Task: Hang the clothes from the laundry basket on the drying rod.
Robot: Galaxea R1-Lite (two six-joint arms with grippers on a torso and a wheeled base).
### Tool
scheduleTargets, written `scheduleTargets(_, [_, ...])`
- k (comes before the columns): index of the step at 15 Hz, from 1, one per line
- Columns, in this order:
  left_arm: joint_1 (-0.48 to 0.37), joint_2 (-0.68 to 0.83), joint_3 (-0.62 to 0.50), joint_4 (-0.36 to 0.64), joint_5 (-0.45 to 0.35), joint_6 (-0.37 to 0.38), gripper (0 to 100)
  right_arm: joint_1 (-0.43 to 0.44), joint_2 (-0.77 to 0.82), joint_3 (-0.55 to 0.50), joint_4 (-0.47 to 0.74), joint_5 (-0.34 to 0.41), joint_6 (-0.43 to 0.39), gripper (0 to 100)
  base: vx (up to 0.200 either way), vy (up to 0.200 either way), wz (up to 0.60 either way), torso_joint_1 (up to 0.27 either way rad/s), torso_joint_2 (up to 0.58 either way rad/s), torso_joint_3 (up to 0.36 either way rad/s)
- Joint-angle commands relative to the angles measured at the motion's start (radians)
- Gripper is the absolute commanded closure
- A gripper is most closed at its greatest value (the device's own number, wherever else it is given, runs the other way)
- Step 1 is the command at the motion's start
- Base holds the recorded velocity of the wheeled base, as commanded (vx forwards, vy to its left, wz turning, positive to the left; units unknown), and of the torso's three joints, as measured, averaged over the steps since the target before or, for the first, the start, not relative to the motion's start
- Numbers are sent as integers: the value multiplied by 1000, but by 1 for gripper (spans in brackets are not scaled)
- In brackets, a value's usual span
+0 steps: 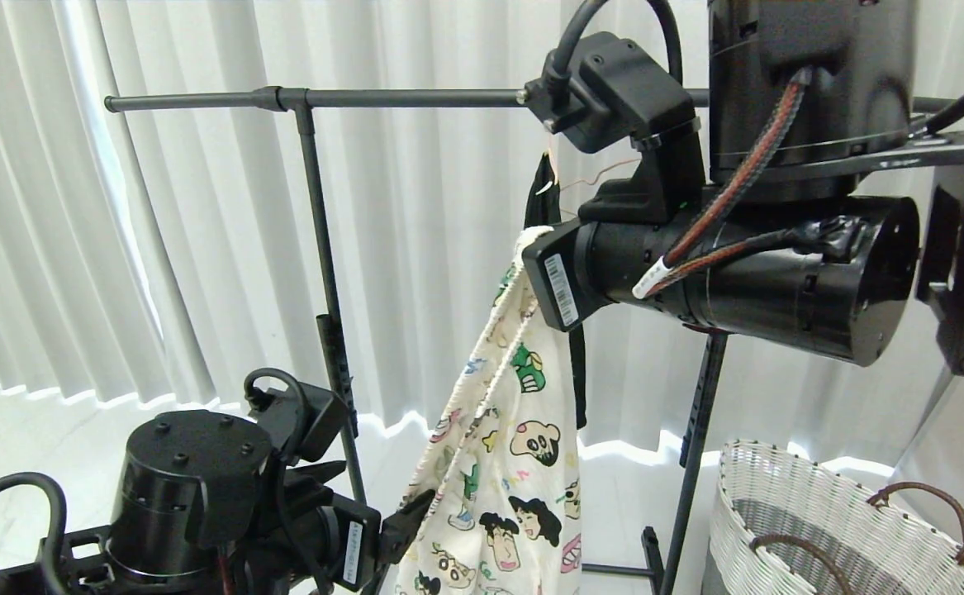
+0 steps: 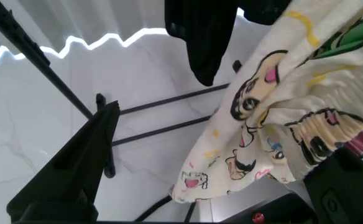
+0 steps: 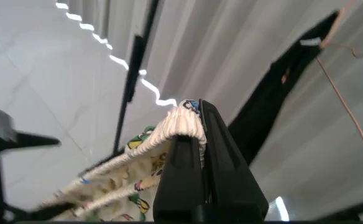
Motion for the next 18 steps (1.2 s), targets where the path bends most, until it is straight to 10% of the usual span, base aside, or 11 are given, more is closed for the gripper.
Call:
scheduleTargets(1, [-1, -28, 7, 0, 0, 0, 0, -12, -40, 27, 3, -3, 0, 100, 0, 0, 0, 0, 0, 0])
scheduleTargets(2, [-1, -33, 11, 0, 0, 0, 100, -12, -41, 33, 3, -4, 0, 100, 0, 0, 0, 0, 0, 0])
scheduleTargets(7, [0, -80, 56, 0, 29, 32, 100, -24, -67, 76, 3, -58, 4, 100, 0, 0, 0, 0, 0, 0])
scheduleTargets(12, [43, -194, -71, 77, -18, 108, 100, -79, -267, 343, 3, -59, 4, 100, 0, 0, 0, 0, 0, 0])
scheduleTargets(16, [106, -261, -683, 861, -296, 106, 100, -150, -389, 372, 74, -59, 4, 100, 0, 0, 0, 0, 0, 0])
scheduleTargets(18, [100, -227, -923, 1069, -365, 106, 100, -168, -397, 340, 78, -58, 4, 100, 0, 0, 0, 0, 0, 0])
